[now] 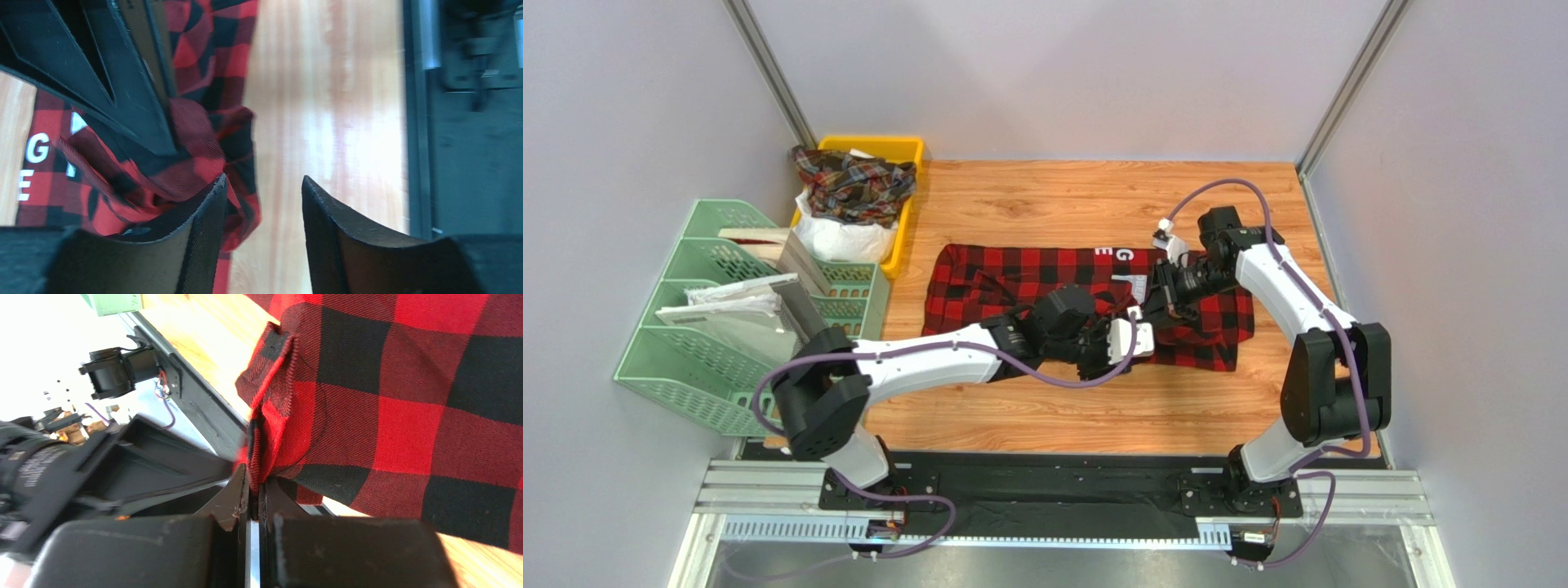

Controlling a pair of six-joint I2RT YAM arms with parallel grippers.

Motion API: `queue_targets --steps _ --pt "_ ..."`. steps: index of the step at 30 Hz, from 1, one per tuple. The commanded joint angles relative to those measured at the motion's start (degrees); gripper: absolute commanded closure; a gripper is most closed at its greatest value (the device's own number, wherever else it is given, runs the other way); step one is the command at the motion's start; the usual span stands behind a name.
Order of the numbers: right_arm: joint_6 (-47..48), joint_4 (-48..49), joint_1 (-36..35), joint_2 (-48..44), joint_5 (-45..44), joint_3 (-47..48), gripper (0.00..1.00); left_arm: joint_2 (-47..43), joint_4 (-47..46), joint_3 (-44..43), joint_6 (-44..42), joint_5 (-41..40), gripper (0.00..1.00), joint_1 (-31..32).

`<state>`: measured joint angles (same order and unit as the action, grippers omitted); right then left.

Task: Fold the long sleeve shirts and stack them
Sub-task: Fold the shirt

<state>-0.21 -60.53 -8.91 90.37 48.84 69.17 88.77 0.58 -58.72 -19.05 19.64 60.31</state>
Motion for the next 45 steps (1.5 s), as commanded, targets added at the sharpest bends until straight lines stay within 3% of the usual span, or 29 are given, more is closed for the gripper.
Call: queue_targets --steps 1,8,10,11,13,17,19,20,21,22,23,25,26,29,31,35,38,42,45 --pt "-1.0 0.4 -0.2 -0.7 3.8 -0.4 0.99 4.0 -4.9 -5.4 -4.6 -6.7 0.49 -0.2" --pt "-0.6 -0.2 -0.1 -0.5 5.5 -0.9 0.98 5.2 -8.1 -4.6 -4.9 -13.8 0.68 -0.3" --pt "-0.8 0.1 -0.1 -0.5 5.5 -1.1 0.98 5.0 -7.9 -4.6 -4.8 -15.2 0.66 -0.3" --pt "-0.9 0.2 -0.1 -0.5 5.5 -1.0 0.99 5.0 -7.4 -5.0 -4.1 -15.2 0.55 -0.3" --pt "-1.5 0.5 0.2 -0.2 5.8 -1.0 0.99 5.0 -7.3 -5.4 -3.5 -14.3 0.49 -0.3" --pt "-1.9 0.6 0.7 0.1 7.4 -1.2 1.0 5.7 -7.2 -6.4 -3.5 -13.8 0.5 -0.2" --pt "-1.8 0.6 1.3 -0.2 8.0 -1.3 1.0 6.1 -6.0 -6.8 -3.9 -12.7 0.63 -0.2" --pt "-1.9 0.5 1.6 -0.2 8.4 -1.3 0.99 6.1 -4.7 -7.4 -3.8 -10.9 0.89 -0.2" --pt "-1.7 0.6 1.8 -0.2 8.4 -1.2 0.97 6.2 -3.5 -8.6 -3.3 -10.3 0.99 -0.2" --pt "-1.4 0.1 2.5 -0.3 8.3 -1.1 0.93 6.0 -1.3 -9.0 -2.8 -10.1 1.0 -0.3" --pt "-1.0 -0.3 2.8 -0.4 8.2 -0.9 0.72 5.0 -0.8 -9.8 -2.5 -8.2 1.0 -0.4" --pt "0.0 -4.0 4.2 -0.4 6.8 1.5 0.47 3.3 4.5 -10.5 -0.1 -4.1 1.0 -1.9" --pt "5.4 -6.0 4.8 -0.4 5.8 3.0 0.3 1.2 5.5 -11.4 1.2 2.1 1.0 -2.7" --pt "10.0 -9.2 8.3 -1.9 1.4 7.3 0.18 -1.8 9.3 -13.9 5.9 15.5 1.0 -6.5" --pt "15.3 -9.8 13.3 -3.9 -1.0 9.5 0.15 -3.0 10.1 -14.8 8.5 22.5 1.0 -9.3" --pt "25.6 -8.4 15.1 -9.9 0.2 10.5 0.13 -4.9 4.7 -14.1 18.1 35.3 1.0 -13.8" --pt "30.4 -3.0 15.1 -18.4 8.1 5.1 0.13 -5.8 -2.1 -12.2 24.6 40.5 1.0 -16.6" --pt "27.5 15.7 14.2 -32.9 12.1 -6.4 0.09 -7.0 -10.6 -9.6 30.5 41.4 1.0 -17.6" --pt "24.6 22.0 11.5 -40.1 10.3 -11.2 0.07 -7.2 -16.4 -7.8 34.8 42.1 1.0 -18.0"
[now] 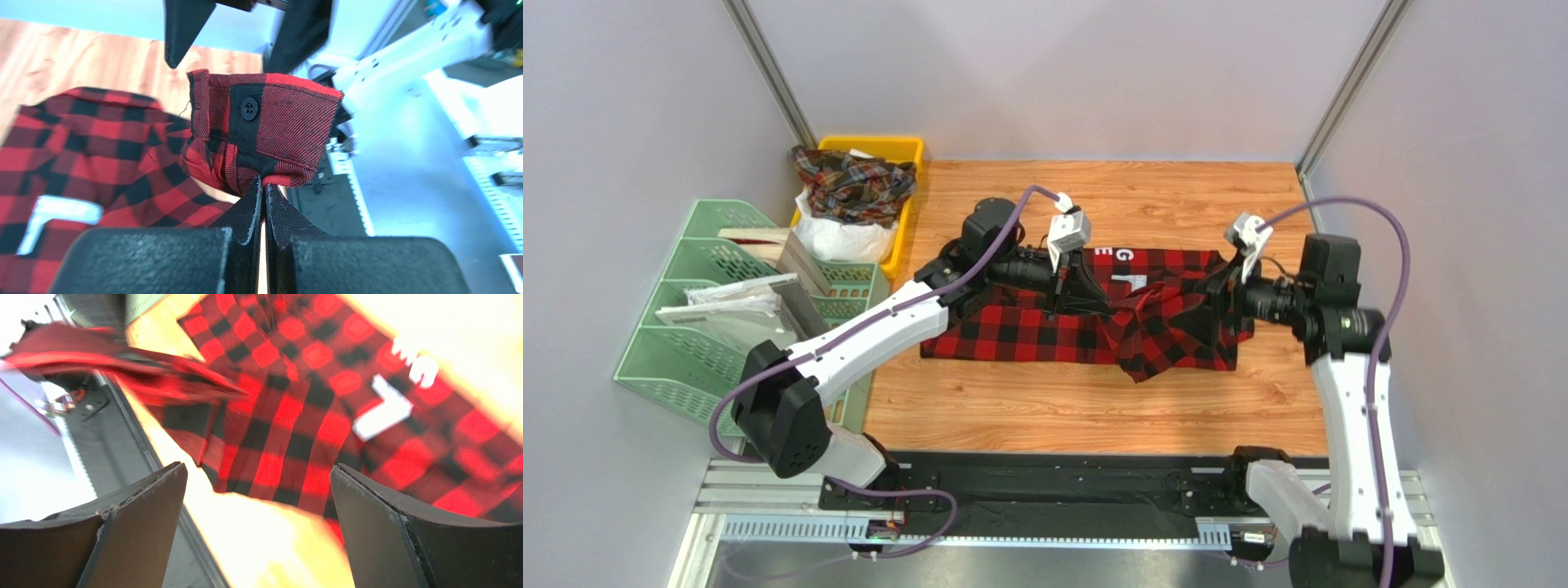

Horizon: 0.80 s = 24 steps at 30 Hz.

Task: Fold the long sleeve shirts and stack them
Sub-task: Fold the shirt

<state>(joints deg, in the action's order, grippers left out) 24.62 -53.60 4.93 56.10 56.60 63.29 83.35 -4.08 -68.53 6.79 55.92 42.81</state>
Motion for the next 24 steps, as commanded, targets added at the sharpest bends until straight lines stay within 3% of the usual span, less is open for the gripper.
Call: queue_targets --steps 1,9,15,18,19,21,24 --pt "-1.1 15.5 -4.0 -7.0 2.2 -5.7 0.07 -1.7 -12.8 2.3 9.6 6.6 1.0 -0.5" --pt "-5.1 24.0 -11.4 -5.1 -3.9 -6.6 0.11 0.4 -19.7 3.2 14.7 10.7 1.0 -0.4" --pt "-5.3 23.9 -15.5 -2.6 -3.6 -3.7 0.16 0.9 -21.1 3.8 16.5 11.7 1.0 -0.4" --pt "-7.1 22.7 -17.5 -3.1 -1.8 -1.7 0.28 0.6 -20.4 4.4 15.7 11.5 1.0 -0.4" --pt "-7.5 22.5 -18.1 -3.8 -1.8 -1.3 0.38 0.2 -20.4 4.6 15.5 11.3 1.0 -0.4" --pt "-7.7 21.5 -19.2 -4.6 -1.3 -0.8 0.49 0.1 -20.4 5.0 15.2 11.4 1.0 -0.4" --pt "-6.6 18.6 -19.5 -5.0 -2.1 0.2 0.85 0.1 -19.6 5.1 14.7 11.0 1.0 -0.5"
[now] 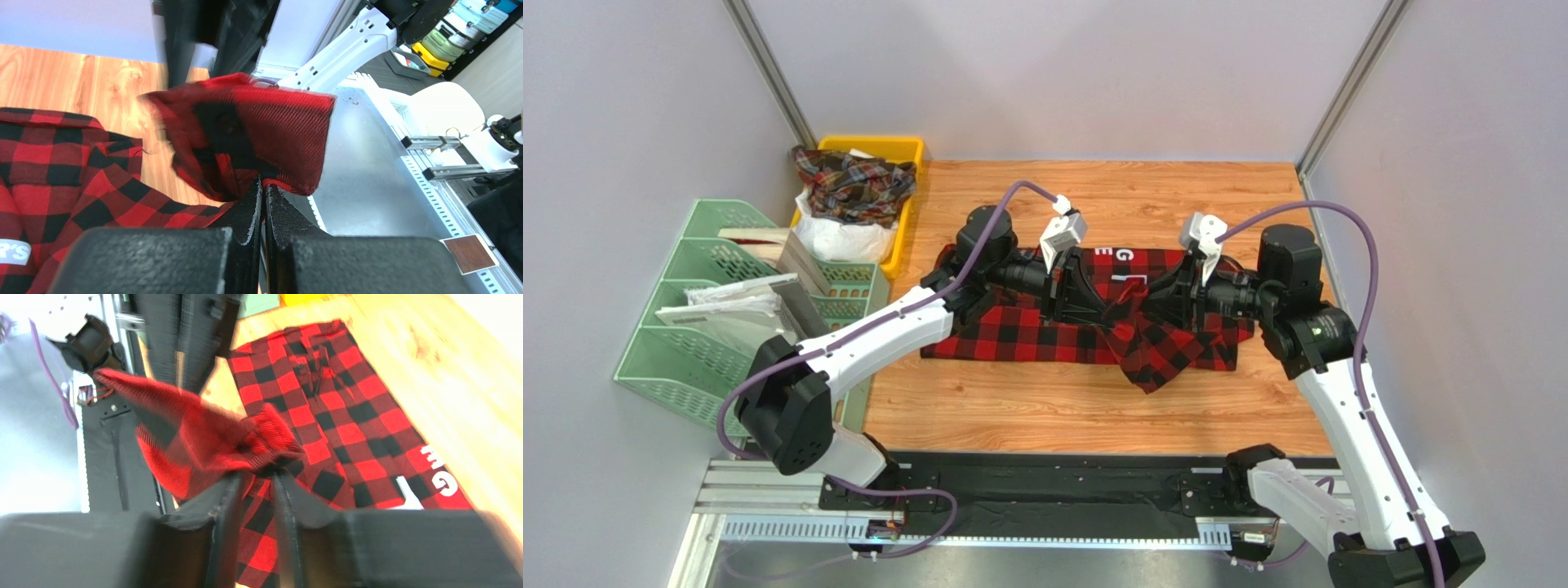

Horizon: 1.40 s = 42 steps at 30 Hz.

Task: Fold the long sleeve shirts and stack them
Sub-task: Fold the shirt

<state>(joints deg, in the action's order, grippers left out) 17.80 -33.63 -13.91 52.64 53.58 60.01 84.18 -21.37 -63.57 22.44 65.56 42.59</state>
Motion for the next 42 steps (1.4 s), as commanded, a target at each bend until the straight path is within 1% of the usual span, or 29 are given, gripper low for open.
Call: queue_targets --steps 1,5,6,7,8,9,10,11,12,13,14,16,17,19,20,23,24,26,29,30,32,35,41,42 --pt "1.1 -2.4 -0.8 -1.4 0.2 3.9 1.0 -0.8 -2.3 0.2 -0.9 1.2 1.0 -0.3" --pt "2.9 -5.3 -0.7 -1.4 -2.2 5.7 1.0 -1.2 -1.6 0.3 -1.5 1.0 1.0 -0.8" --pt "3.3 -6.5 -0.7 -1.4 -2.6 6.4 0.98 -1.4 -1.7 0.4 -1.4 1.1 1.0 -0.9" --pt "4.0 -7.7 -0.7 -1.3 -3.4 6.7 0.85 -1.7 -1.8 0.5 -1.4 1.1 1.0 -1.3" --pt "7.4 -10.5 -0.7 -1.4 -4.1 6.9 0.69 -1.8 -1.7 0.4 -1.6 1.7 1.0 -1.3" --pt "9.6 -12.0 -0.8 -1.7 -5.0 6.8 0.36 -2.1 -0.8 0.3 -2.2 2.5 1.0 -1.3" --pt "12.4 -13.4 -0.7 -2.0 -6.6 6.2 0.29 -3.0 1.2 -0.3 -6.8 3.9 1.0 -1.3" --pt "16.8 -15.2 -0.7 -3.4 -7.2 5.7 0.25 -3.4 7.7 -0.8 -9.8 4.0 1.0 -1.2" --pt "19.6 -16.2 -0.7 -4.1 -7.2 5.5 0.12 -4.0 10.7 -1.5 -12.6 4.7 1.0 -1.2" --pt "21.5 -17.1 -0.8 -4.7 -6.9 5.0 0.0 -4.1 13.3 -1.6 -17.9 5.3 1.0 -1.3" --pt "24.1 -17.9 -0.7 -5.3 -6.7 4.9 0.0 -4.3 18.6 -1.8 -20.5 5.8 1.0 -1.2" --pt "26.9 -19.7 -0.8 -5.2 -5.6 5.5 0.0 -4.6 23.8 -2.2 -26.4 7.8 1.0 -0.8" --pt "27.5 -20.4 -0.8 -4.7 -5.2 6.3 0.0 -4.6 29.7 -2.3 -33.4 8.2 1.0 -0.5" --pt "29.6 -21.6 -0.9 -2.7 -2.0 7.2 0.0 -4.5 35.3 -3.3 -39.7 9.2 1.0 0.7" --pt "30.0 -22.1 -0.9 -2.2 -0.9 7.8 0.0 -4.4 39.3 -3.6 -44.4 9.6 1.0 1.1" --pt "30.6 -21.8 -3.0 -0.4 1.5 7.8 0.0 -4.3 41.4 -3.7 -47.1 11.3 1.0 2.0" --pt "30.7 -21.6 -4.9 -0.3 1.8 7.1 0.0 -4.1 41.9 -3.8 -48.6 11.5 1.0 2.1" --pt "31.8 -21.2 -7.4 -0.4 1.0 6.3 0.0 -3.6 44.8 -4.5 -50.6 11.7 1.0 2.5" --pt "32.3 -20.0 -14.7 -1.1 -0.7 5.0 0.0 -2.6 50.8 -6.1 -57.4 12.2 0.99 2.9" --pt "32.3 -19.4 -16.1 -1.1 -1.5 4.4 0.0 -2.1 52.3 -6.9 -60.5 12.3 0.99 3.4" --pt "32.8 -18.1 -19.6 -0.6 -3.6 4.1 0.0 -1.7 55.8 -7.5 -63.1 12.6 0.99 3.8" --pt "33.0 -16.8 -21.3 1.1 -4.5 3.5 0.02 -1.2 57.7 -8.1 -65.9 12.7 1.0 4.4" --pt "30.5 -13.7 -21.6 2.3 -5.9 0.8 0.05 -2.0 60.3 -8.4 -68.9 12.8 1.0 4.4" --pt "29.4 -13.1 -21.7 1.9 -6.0 0.4 0.09 -2.2 60.6 -8.4 -69.4 12.8 1.0 4.4"
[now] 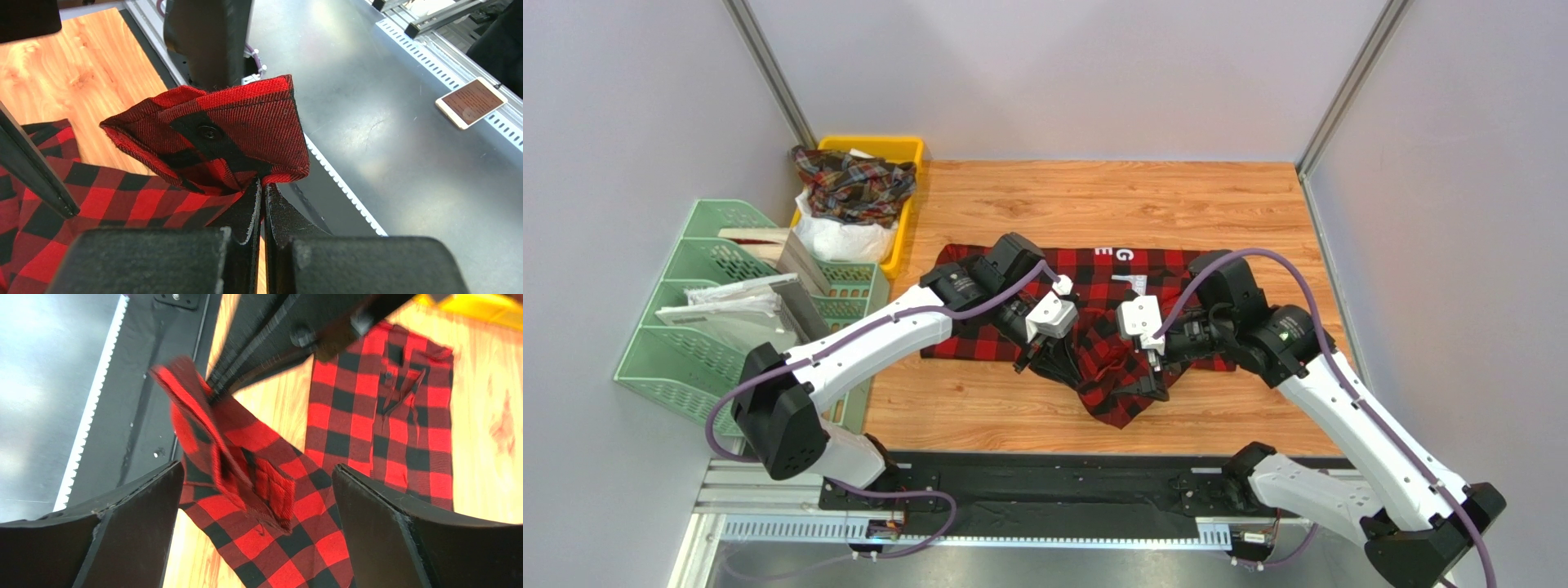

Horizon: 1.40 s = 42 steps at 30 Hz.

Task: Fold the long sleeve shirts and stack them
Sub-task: Fold the shirt

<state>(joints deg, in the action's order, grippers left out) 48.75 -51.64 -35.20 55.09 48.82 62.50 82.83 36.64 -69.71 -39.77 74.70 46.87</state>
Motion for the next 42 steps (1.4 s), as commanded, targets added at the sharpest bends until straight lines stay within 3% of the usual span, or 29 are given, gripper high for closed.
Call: queue_targets --steps 1,5,10,11,12,16,21,23,24,25,29,33,40,42 --pt "-2.0 5.2 -0.4 -0.6 -1.1 -2.4 0.12 -0.8 3.0 -2.3 -7.3 3.5 1.0 0.1" --pt "-4.8 3.7 -1.2 -0.9 -0.7 -2.1 0.25 -1.2 3.1 -2.4 -8.1 3.0 1.0 0.1" --pt "-10.8 6.2 -2.3 -2.9 -0.6 -1.4 0.56 -1.5 2.6 -2.6 -7.7 2.2 1.0 0.2" --pt "-11.7 6.4 -2.5 -2.7 -0.1 -0.8 0.66 -1.6 1.9 -2.5 -7.0 1.9 1.0 0.2" --pt "-12.8 6.1 -2.6 -2.5 0.1 0.4 0.99 -1.8 0.9 -2.3 -4.7 1.1 0.99 0.1" --pt "-14.5 2.3 -2.6 -1.7 -7.6 3.8 1.0 -3.9 -1.9 -1.5 -0.5 -3.4 0.67 -0.4" --pt "-4.0 -9.7 0.2 1.9 -18.0 11.7 1.0 -12.4 -13.1 5.3 15.7 -15.5 0.46 -7.3" --pt "-0.2 -15.3 3.4 5.0 -21.1 17.5 1.0 -16.1 -13.8 6.2 17.8 -18.7 0.19 -9.6" --pt "3.9 -17.2 4.9 6.7 -21.9 20.0 1.0 -17.2 -13.7 6.6 18.6 -22.8 0.17 -11.2" --pt "5.5 -18.8 6.6 10.7 -21.8 22.3 1.0 -18.3 -13.4 6.6 19.4 -25.3 0.06 -11.8" --pt "15.7 -26.4 16.9 20.8 -22.1 34.2 1.0 -23.8 -11.9 6.2 23.6 -35.2 0.01 -14.8" --pt "22.9 -26.8 22.1 30.3 -24.3 46.1 1.0 -27.0 -10.4 6.5 28.8 -43.8 0.01 -16.4" --pt "25.8 -23.3 27.8 47.8 -26.9 67.8 1.0 -31.5 -9.6 8.9 33.7 -48.9 0.01 -17.9" --pt "25.7 -21.4 28.6 51.1 -28.2 70.3 1.0 -32.7 -9.4 9.9 33.8 -49.5 0.01 -18.0"
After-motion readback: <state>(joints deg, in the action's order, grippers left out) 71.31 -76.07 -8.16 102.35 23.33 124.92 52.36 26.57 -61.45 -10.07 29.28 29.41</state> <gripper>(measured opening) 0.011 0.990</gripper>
